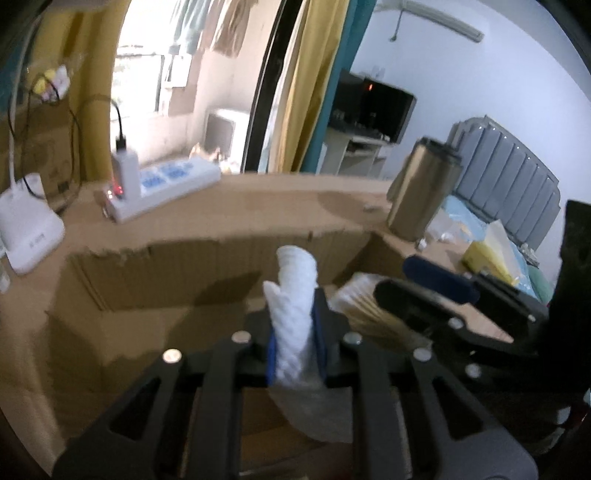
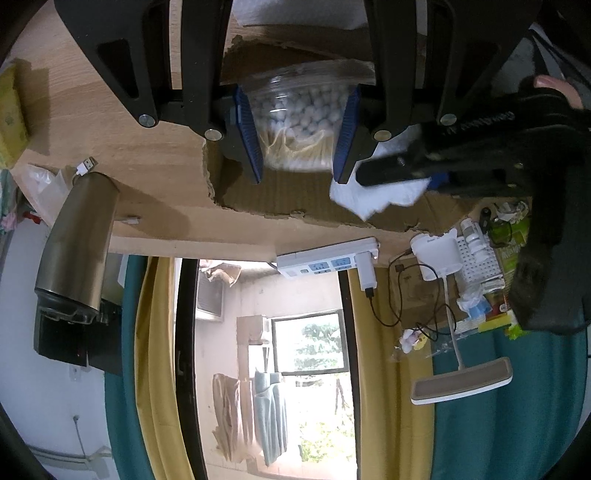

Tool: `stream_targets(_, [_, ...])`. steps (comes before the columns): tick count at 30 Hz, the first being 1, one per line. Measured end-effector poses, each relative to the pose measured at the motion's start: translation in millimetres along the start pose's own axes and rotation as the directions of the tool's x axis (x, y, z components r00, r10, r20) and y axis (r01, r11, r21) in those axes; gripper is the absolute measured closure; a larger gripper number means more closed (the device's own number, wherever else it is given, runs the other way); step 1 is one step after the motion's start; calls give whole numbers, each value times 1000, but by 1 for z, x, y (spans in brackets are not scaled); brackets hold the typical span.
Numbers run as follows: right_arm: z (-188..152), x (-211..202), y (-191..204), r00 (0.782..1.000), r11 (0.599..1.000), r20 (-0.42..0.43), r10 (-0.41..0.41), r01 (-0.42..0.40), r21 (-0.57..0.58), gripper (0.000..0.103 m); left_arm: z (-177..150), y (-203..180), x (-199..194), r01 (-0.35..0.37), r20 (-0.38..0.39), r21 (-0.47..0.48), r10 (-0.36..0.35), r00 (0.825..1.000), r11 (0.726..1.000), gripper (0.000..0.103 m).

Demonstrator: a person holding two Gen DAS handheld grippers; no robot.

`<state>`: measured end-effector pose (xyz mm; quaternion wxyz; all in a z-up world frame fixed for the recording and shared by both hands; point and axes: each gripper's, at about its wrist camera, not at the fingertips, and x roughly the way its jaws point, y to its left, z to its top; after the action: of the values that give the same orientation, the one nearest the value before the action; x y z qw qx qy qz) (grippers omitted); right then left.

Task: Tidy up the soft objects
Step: 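Open the left tool to drop the towel into the box while the right tool releases the swab bag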

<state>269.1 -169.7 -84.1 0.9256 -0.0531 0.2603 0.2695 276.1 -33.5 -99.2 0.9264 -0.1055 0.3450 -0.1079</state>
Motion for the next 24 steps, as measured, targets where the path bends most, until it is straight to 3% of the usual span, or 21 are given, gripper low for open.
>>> stream_targets(4, [0,1,-1,1000,1000,-6,-7,7,2,60,-1,1,-1,8,-4,-5,-8,1000,1000,70])
stream_targets(6, [1,-1,-2,1000,1000,3,-4,4,12,58,-1,0,-5,6,7,-5,-6,1000,1000,53])
stream_targets(10, [4,-9,-2,999,1000,35,-13,12,19,47,0,8,-16,6,31,-34,-4,1000,999,41])
stream_targets(16, [3,-22,3,998,999,55,-35,35,8,47,0,6,-35,-5,69,-15,6,998,1000,38])
stream_targets(24, [-9,-34,3,991,991,43,-128,129,-17,47,-9,20,-56,-30,85,-33,32,996,999,36])
